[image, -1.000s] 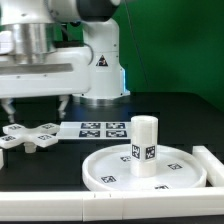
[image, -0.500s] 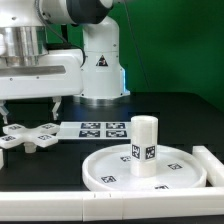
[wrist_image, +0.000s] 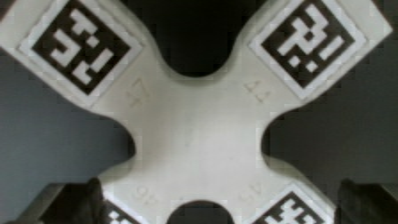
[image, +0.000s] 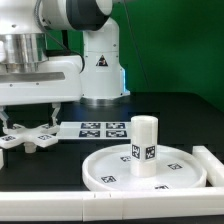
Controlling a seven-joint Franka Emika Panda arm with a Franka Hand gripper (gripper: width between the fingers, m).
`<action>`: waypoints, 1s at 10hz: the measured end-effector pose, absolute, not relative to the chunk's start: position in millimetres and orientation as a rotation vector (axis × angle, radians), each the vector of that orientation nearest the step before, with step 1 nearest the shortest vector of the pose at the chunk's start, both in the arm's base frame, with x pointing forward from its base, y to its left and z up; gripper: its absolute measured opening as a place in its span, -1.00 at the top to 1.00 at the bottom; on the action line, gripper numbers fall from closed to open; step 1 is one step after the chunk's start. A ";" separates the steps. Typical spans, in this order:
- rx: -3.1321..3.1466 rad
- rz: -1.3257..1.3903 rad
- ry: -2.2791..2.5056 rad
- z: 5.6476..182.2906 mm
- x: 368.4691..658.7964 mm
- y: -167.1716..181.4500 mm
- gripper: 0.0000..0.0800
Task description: Assemble round table
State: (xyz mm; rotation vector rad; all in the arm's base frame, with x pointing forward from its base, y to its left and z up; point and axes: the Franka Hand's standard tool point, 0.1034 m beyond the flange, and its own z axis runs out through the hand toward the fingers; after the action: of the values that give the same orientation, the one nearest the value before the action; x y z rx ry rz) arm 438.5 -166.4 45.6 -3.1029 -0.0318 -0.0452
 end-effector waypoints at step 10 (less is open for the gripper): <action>-3.106 -0.022 -0.028 31.6 430.6 -169.3 -0.62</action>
Offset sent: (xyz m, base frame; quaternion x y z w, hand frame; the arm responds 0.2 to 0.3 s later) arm -0.0091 -0.0077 -0.0022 -0.0157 0.0080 0.0391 0.9991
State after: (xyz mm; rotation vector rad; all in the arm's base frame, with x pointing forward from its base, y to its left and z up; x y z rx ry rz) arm 430.6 -169.3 31.6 -3.1061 -0.0277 -0.0215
